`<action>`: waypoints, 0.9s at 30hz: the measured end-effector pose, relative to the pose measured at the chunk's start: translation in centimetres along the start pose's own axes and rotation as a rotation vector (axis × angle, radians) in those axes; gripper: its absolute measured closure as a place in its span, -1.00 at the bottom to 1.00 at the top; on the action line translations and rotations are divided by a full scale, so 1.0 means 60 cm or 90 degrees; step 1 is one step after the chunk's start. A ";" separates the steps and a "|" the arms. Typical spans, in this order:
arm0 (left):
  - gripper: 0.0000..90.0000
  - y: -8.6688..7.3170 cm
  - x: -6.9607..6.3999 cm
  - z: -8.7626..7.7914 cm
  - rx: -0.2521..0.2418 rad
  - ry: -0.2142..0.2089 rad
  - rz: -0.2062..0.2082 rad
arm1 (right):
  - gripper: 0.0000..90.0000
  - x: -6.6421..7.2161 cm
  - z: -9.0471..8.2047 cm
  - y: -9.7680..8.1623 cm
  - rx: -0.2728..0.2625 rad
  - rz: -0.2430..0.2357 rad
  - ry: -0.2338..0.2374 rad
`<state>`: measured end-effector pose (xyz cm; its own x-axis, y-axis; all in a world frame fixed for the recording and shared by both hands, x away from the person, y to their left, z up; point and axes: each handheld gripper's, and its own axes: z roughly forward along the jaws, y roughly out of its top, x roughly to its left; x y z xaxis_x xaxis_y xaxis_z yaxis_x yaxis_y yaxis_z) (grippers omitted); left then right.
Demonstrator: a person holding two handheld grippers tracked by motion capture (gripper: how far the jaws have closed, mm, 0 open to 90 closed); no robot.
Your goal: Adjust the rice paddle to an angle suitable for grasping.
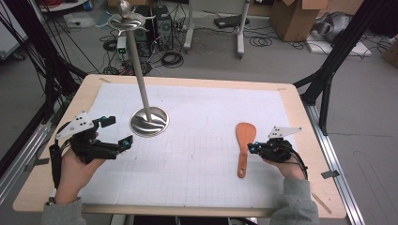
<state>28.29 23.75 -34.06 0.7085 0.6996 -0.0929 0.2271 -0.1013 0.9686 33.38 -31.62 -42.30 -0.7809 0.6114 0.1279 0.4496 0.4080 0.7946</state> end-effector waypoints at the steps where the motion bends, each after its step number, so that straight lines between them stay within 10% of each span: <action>1: -0.96 0.000 0.000 0.000 0.000 0.000 0.000 | 0.98 -0.001 0.002 -0.001 0.008 -0.001 0.000; 27: -0.96 -0.002 0.001 0.001 0.003 0.001 0.000 | 0.98 0.000 0.029 -0.018 0.094 -0.011 0.053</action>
<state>28.37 23.78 -34.19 0.7077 0.7004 -0.0926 0.2300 -0.1046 0.9675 33.65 -30.89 -44.21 -0.8196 0.5477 0.1681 0.4895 0.5169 0.7023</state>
